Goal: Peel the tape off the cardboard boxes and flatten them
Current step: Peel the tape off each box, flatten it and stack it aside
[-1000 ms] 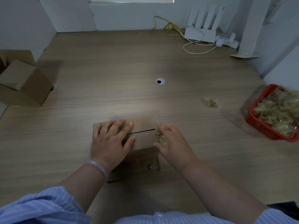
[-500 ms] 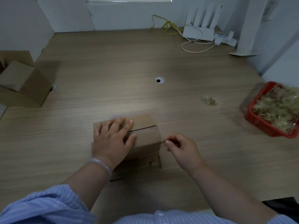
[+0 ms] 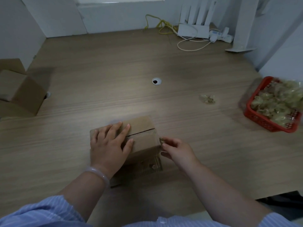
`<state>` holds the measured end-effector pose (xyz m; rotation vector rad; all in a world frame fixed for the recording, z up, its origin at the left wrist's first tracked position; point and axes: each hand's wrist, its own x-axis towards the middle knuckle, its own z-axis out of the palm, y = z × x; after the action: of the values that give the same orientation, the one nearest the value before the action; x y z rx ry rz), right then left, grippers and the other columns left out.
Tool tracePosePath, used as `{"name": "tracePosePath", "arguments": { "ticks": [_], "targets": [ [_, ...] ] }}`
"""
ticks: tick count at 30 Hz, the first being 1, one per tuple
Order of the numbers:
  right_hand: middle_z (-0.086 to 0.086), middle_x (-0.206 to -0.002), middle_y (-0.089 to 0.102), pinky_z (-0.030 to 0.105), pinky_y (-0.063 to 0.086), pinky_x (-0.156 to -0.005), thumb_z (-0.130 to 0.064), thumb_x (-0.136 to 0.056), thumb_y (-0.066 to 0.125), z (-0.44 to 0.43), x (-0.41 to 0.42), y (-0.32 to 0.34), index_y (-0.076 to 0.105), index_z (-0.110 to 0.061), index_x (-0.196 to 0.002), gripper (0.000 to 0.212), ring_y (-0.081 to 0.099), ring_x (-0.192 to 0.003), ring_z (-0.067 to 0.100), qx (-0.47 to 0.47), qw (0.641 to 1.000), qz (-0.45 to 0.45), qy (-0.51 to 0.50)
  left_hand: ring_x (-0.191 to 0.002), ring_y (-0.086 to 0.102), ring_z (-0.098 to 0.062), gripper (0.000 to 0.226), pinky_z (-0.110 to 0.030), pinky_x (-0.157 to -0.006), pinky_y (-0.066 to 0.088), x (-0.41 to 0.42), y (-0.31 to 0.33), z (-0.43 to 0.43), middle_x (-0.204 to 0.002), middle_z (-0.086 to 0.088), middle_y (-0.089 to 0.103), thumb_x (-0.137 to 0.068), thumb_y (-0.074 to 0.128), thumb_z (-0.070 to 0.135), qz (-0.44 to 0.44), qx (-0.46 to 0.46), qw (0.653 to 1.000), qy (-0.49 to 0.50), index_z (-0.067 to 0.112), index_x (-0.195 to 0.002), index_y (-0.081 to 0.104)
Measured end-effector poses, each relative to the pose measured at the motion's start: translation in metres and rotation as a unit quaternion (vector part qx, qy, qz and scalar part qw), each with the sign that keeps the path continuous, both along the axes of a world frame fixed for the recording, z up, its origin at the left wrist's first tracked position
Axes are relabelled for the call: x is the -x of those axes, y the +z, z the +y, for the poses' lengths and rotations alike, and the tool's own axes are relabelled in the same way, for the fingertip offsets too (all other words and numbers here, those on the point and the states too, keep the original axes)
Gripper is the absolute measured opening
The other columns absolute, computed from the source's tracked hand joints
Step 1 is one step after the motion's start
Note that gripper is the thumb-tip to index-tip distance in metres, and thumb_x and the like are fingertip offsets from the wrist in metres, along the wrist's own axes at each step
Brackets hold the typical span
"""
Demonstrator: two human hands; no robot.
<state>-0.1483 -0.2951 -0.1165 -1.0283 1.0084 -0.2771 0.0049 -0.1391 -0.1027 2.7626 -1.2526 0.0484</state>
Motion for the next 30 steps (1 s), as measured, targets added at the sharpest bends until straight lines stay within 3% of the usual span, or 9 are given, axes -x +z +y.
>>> {"name": "tracePosePath", "arguments": {
  "ticks": [5,9,13,19,22,24,27,30],
  "targets": [
    [0.004,-0.08,0.068,0.038,0.057,-0.077,-0.003,-0.081,0.071,-0.013,0.011,-0.003,0.066,-0.021,-0.085,0.02,0.066,-0.078,0.02,0.143,0.986,0.08,0.026,-0.124,0.044,-0.026,0.058,-0.048,-0.103,0.032,0.004,0.002,-0.003,-0.136,0.003,0.053,-0.088,0.026,0.06,-0.004,0.001,1.0,-0.009,0.035,-0.133,0.053],
    [-0.007,-0.081,0.068,0.013,0.049,-0.072,-0.011,-0.084,0.069,-0.026,0.018,0.006,0.065,-0.027,-0.081,0.017,0.063,-0.078,0.008,0.264,0.962,0.07,-0.026,-0.124,0.045,-0.026,0.057,-0.049,-0.103,0.033,0.011,0.003,-0.011,-0.135,0.003,0.054,-0.087,0.028,0.06,-0.001,0.002,1.0,-0.011,0.036,-0.133,0.053],
    [-0.004,-0.087,0.058,0.002,0.039,-0.064,-0.017,-0.082,0.073,-0.031,0.011,0.015,0.07,-0.019,-0.084,0.004,0.055,-0.072,-0.002,0.355,0.931,0.067,0.053,-0.122,0.048,-0.026,0.054,-0.049,-0.101,0.034,0.018,0.002,-0.018,-0.134,0.004,0.055,-0.087,0.032,0.058,-0.005,0.005,0.999,-0.039,0.036,-0.131,0.055],
    [0.003,-0.073,0.067,0.015,0.047,-0.057,-0.023,-0.071,0.083,-0.034,-0.007,0.014,0.058,-0.021,-0.078,0.026,0.06,-0.065,0.008,0.3,0.949,0.071,0.067,-0.118,0.05,-0.025,0.051,-0.049,-0.101,0.035,0.016,0.001,-0.021,-0.131,0.004,0.058,-0.086,0.036,0.057,-0.01,0.018,0.999,-0.037,0.036,-0.128,0.058],
    [-0.003,-0.071,0.067,0.028,0.055,-0.064,-0.029,-0.076,0.078,-0.04,-0.003,0.008,0.064,-0.023,-0.074,0.015,0.062,-0.066,0.012,0.309,0.944,0.092,0.069,-0.119,0.048,-0.025,0.052,-0.049,-0.102,0.034,0.016,0.001,-0.02,-0.133,0.004,0.057,-0.087,0.035,0.057,-0.005,0.012,0.999,-0.038,0.037,-0.129,0.057],
    [-0.001,-0.068,0.066,0.036,0.058,-0.063,-0.022,-0.083,0.072,-0.047,0.002,0.005,0.069,-0.018,-0.081,0.006,0.061,-0.06,0.013,0.262,0.961,0.084,0.024,-0.12,0.048,-0.025,0.052,-0.05,-0.102,0.034,0.015,0.001,-0.018,-0.133,0.004,0.056,-0.087,0.034,0.057,-0.004,0.014,0.999,-0.04,0.037,-0.13,0.056],
    [0.006,-0.071,0.065,0.029,0.057,-0.058,-0.004,-0.089,0.062,-0.063,0.012,0.002,0.066,0.0,-0.098,0.011,0.061,-0.059,0.014,0.175,0.981,0.062,-0.064,-0.12,0.048,-0.025,0.052,-0.05,-0.102,0.034,0.015,0.002,-0.018,-0.133,0.004,0.056,-0.087,0.034,0.058,-0.001,0.01,0.999,-0.041,0.037,-0.13,0.056],
    [0.012,-0.079,0.066,0.024,0.056,-0.054,-0.001,-0.089,0.061,-0.084,0.023,0.0,0.062,-0.002,-0.1,0.011,0.065,-0.065,0.016,0.131,0.984,0.06,-0.107,-0.119,0.05,-0.026,0.052,-0.049,-0.101,0.034,0.015,0.003,-0.02,-0.132,0.003,0.057,-0.087,0.035,0.057,0.0,0.007,0.999,-0.046,0.036,-0.129,0.058]
  ]
}}
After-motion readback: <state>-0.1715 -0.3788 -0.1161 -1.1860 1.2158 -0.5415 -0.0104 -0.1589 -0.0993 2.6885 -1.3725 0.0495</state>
